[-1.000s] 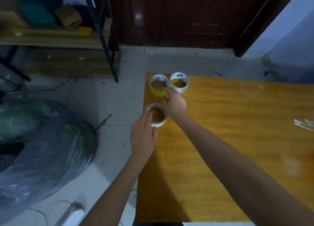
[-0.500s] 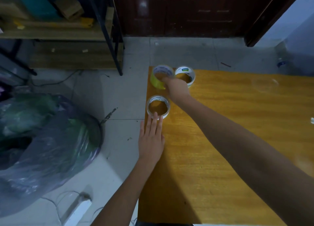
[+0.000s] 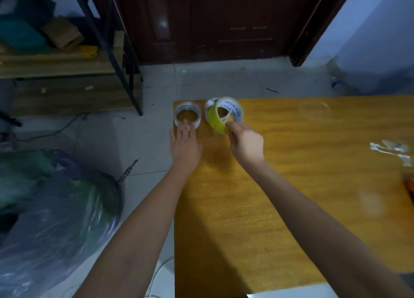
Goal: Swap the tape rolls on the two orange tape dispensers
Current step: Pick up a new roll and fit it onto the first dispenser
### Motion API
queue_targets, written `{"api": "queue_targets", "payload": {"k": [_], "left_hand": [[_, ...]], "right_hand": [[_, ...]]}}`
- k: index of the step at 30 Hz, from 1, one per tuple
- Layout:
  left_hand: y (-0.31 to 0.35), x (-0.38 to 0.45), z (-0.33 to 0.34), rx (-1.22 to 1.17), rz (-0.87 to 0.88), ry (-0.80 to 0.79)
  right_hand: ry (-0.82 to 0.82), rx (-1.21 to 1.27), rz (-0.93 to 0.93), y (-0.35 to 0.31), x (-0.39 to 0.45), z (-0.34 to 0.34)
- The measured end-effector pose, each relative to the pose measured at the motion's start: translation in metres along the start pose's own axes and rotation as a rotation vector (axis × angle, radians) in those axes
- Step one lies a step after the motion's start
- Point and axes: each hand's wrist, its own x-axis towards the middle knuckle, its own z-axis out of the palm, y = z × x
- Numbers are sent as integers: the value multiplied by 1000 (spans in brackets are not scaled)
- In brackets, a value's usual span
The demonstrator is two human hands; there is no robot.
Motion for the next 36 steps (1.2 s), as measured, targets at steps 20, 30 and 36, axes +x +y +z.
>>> {"api": "queue_targets", "payload": {"k": [20, 30, 36], "left_hand": [[138, -112, -13, -1505, -174, -561], [238, -184, 4, -1375, 36, -875], [311, -228, 17, -1309, 101, -916]], "right_hand": [[39, 1078, 1197, 45, -168, -118], [353, 1136, 1362, 100, -266, -186], [391, 1184, 1333, 148, -326, -234]]}}
